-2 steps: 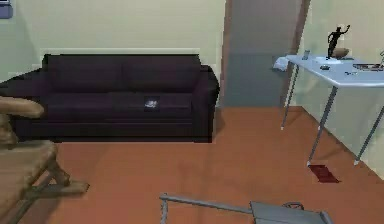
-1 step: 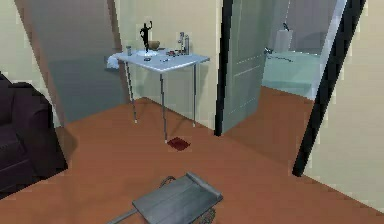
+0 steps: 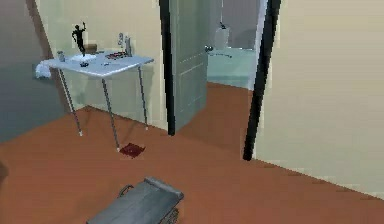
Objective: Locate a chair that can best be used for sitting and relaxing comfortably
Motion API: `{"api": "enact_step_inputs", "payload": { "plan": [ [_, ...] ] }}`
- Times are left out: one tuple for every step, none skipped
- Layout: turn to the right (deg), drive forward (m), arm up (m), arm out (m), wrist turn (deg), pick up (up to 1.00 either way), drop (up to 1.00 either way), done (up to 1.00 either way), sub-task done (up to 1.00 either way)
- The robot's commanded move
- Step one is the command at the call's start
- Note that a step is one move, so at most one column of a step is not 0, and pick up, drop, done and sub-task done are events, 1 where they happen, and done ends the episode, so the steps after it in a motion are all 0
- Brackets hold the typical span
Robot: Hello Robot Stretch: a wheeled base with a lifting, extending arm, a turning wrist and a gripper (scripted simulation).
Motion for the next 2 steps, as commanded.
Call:
{"api": "enact_step_inputs", "payload": {
  "plan": [
    [0.0, 1.00, 0.00, 0.00, 0.0, 0.00, 0.00, 0.00, 0.00],
    [3.0, 0.00, 0.00, 0.00, 0.0, 0.00, 0.00, 0.00, 0.00]
  ]
}}
